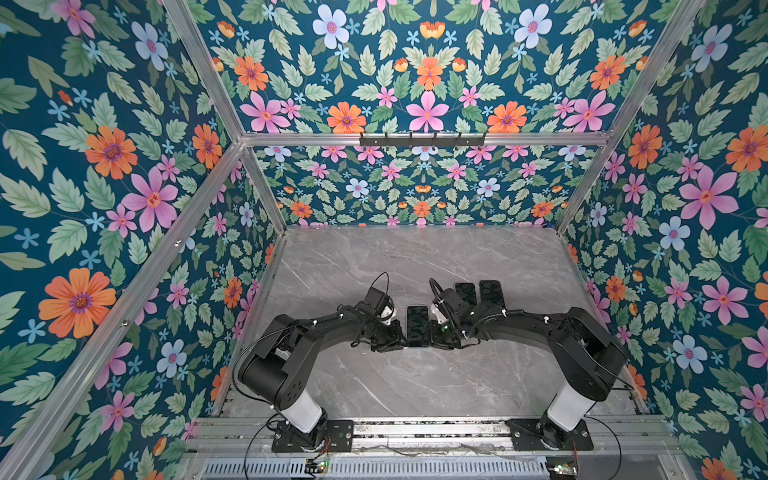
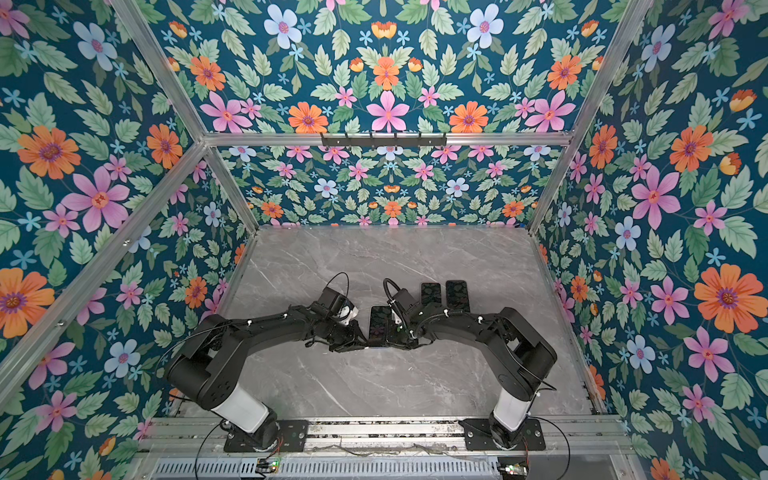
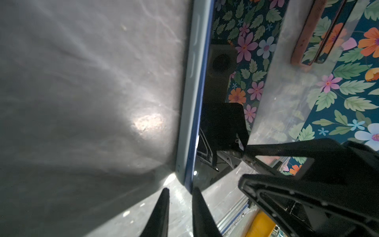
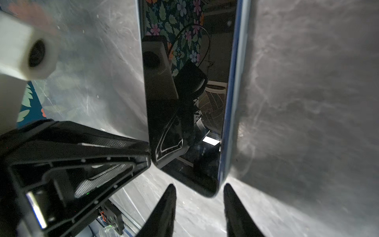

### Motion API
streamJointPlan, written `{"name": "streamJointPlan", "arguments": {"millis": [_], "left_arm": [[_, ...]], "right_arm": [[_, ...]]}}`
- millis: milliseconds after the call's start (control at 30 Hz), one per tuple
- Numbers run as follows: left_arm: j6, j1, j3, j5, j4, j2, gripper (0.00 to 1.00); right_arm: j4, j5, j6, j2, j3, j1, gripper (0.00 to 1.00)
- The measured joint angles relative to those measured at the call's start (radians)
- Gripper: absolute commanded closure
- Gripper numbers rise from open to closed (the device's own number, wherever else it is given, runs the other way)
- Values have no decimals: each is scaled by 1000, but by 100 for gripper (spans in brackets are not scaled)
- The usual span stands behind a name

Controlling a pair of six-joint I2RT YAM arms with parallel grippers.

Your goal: Put the phone into the phone case

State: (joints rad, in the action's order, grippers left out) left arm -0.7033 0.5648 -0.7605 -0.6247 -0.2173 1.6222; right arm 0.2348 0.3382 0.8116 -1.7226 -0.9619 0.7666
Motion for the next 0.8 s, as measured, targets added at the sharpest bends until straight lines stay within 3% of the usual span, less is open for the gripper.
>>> {"name": "streamJointPlan", "arguments": {"millis": [233, 800], "left_arm": [[4, 2, -11, -16, 10, 19, 86], [23, -2, -18, -51, 30, 43, 92]], "right_arm": [[-6, 10, 0, -15, -1, 0, 65], [-4, 19, 4, -40, -7, 0, 70]]}}
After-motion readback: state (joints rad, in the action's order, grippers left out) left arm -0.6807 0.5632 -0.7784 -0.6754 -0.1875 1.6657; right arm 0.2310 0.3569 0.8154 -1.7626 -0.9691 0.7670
